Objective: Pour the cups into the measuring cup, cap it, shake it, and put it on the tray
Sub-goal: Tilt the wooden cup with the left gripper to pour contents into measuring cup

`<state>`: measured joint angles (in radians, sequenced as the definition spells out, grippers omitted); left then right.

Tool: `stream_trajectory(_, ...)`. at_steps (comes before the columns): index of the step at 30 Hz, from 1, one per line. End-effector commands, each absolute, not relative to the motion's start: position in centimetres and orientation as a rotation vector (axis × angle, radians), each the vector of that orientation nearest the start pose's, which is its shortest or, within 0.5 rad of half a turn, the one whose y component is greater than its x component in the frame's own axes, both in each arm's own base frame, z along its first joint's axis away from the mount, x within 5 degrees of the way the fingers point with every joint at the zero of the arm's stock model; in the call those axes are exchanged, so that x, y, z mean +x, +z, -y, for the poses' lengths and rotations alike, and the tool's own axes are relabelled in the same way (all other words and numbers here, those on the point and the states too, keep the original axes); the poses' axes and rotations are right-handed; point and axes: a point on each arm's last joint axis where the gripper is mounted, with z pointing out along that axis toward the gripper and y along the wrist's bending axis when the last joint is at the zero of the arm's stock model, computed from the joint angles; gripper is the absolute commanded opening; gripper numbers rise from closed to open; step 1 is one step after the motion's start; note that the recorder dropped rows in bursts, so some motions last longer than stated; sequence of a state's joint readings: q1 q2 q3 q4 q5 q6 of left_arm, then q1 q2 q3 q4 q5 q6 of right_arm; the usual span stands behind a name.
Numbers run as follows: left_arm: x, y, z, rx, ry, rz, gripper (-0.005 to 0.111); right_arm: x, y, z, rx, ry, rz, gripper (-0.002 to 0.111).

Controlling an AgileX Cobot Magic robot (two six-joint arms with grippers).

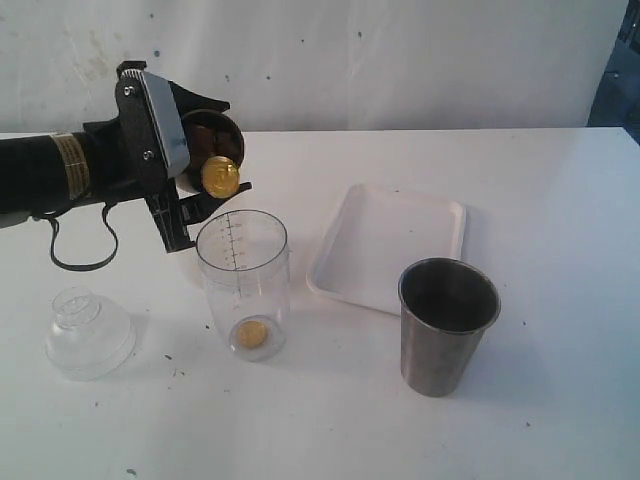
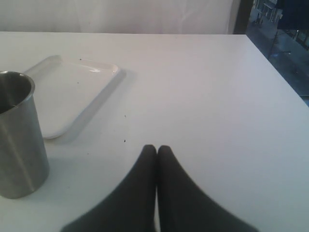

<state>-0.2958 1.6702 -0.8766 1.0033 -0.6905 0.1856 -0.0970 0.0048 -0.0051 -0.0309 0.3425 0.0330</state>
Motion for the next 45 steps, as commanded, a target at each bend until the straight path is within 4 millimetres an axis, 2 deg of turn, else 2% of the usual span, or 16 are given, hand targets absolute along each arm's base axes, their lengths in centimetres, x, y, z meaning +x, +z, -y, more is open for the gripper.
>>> stream_trajectory(1, 31.23, 23.74, 15.72, 1.463, 0.060, -1.031, 0.000, 5.31, 18.23, 0.64, 0.103, -0.078, -1.824, 0.000)
stream_trajectory(8, 30.83, 23.75, 16.50, 1.554, 0.160, -0.890, 0.000, 5.31, 18.23, 0.64, 0.103, -0.078, -1.824, 0.000)
stream_trajectory(15, 30.84, 23.74, 16.49, 1.582, 0.202, -0.847, 0.000, 5.31, 18.23, 0.64, 0.103, -0.078, -1.824, 0.000)
stream_trajectory(22, 30.77, 23.83, 16.56, 1.669, 0.354, -0.658, 0.000, 5.31, 18.23, 0.64, 0.103, -0.078, -1.824, 0.000)
stream_trajectory(33, 30.69, 23.92, 16.65, 1.704, 0.430, -0.547, 0.000, 5.31, 18.23, 0.64, 0.103, -0.078, -1.824, 0.000)
stream_trajectory(45, 30.79, 23.85, 16.55, 1.721, 0.466, -0.532, 0.000, 5.31, 18.23, 0.64, 0.103, -0.078, -1.824, 0.000)
